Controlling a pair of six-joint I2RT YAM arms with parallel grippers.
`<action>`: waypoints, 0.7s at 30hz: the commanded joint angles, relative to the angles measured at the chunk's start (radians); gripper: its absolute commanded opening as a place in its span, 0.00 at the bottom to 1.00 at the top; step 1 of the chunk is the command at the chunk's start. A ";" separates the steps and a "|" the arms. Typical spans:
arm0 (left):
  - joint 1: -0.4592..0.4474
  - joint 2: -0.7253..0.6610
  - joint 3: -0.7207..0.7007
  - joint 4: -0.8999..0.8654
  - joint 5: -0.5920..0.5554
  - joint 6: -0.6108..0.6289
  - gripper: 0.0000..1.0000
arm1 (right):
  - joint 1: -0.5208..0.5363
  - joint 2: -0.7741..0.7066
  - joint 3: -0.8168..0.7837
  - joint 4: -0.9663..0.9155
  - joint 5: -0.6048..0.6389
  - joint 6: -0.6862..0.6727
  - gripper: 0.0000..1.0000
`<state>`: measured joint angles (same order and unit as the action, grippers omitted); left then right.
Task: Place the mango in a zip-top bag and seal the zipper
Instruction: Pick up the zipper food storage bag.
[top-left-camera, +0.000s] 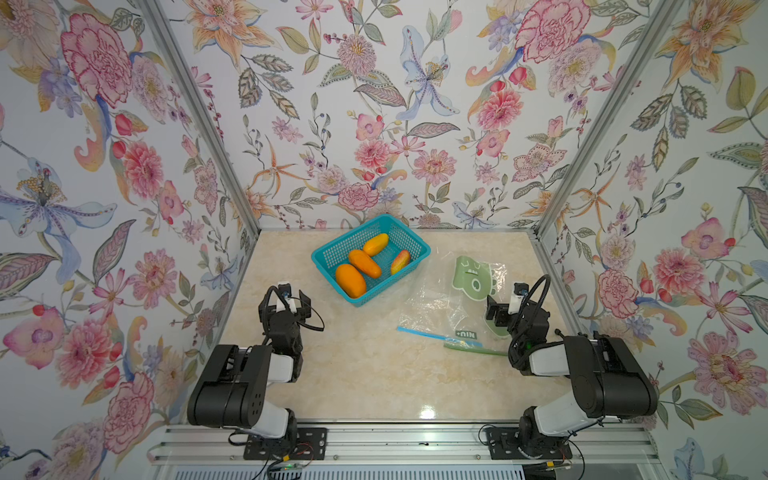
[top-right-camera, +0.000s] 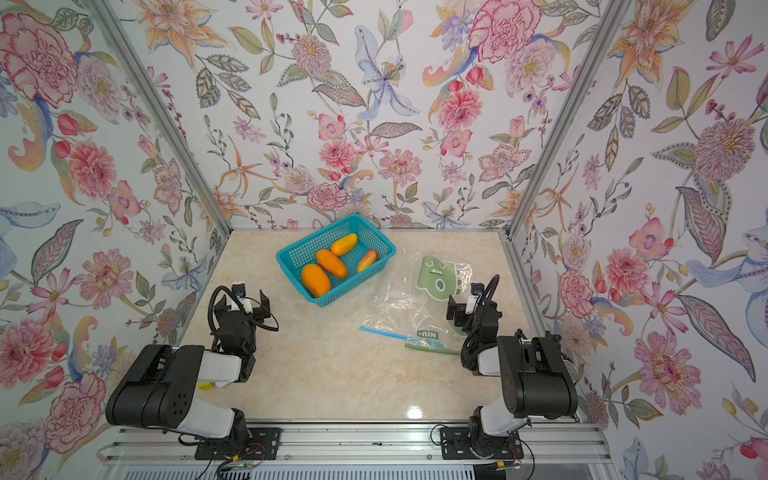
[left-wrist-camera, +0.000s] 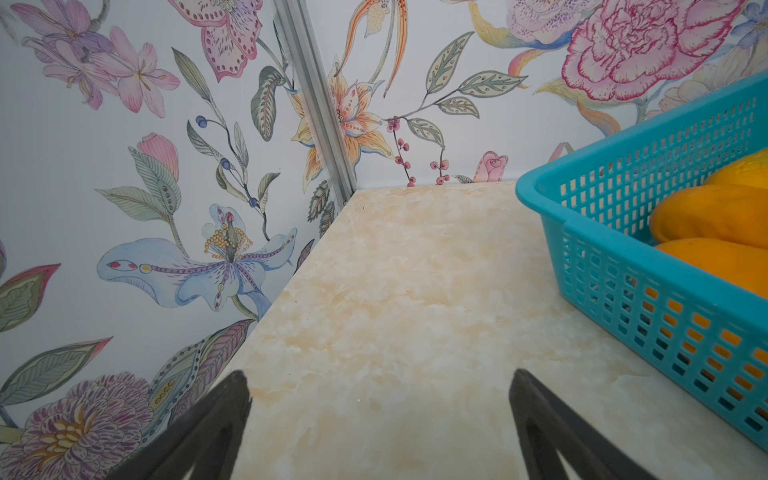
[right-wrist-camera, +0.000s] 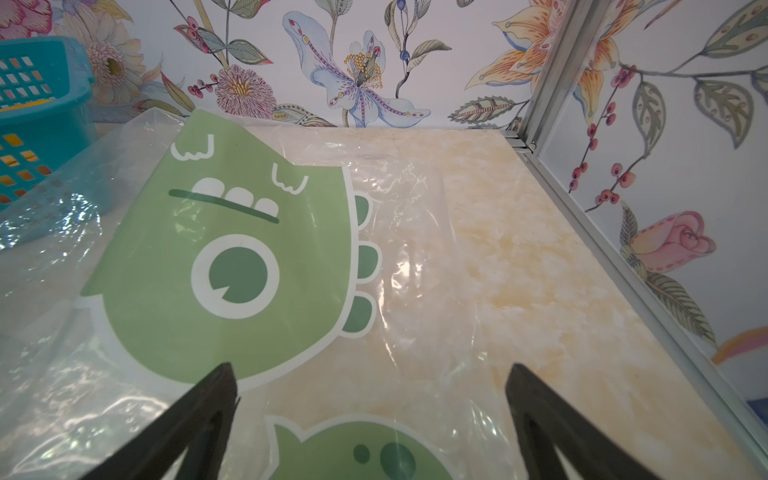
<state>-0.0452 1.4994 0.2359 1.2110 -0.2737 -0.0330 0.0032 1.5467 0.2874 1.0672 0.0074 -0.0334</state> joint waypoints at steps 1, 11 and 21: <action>-0.005 0.004 -0.002 0.039 -0.007 -0.002 0.99 | 0.002 -0.007 0.014 0.016 -0.007 0.003 1.00; 0.001 0.000 -0.006 0.042 0.002 -0.007 0.99 | 0.003 -0.011 0.012 0.019 0.011 0.010 1.00; 0.016 -0.199 0.044 -0.202 -0.028 -0.037 0.99 | 0.003 -0.201 0.038 -0.208 0.148 0.052 1.00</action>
<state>-0.0376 1.3693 0.2466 1.0912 -0.2756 -0.0521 0.0032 1.4101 0.2905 0.9653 0.0856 -0.0063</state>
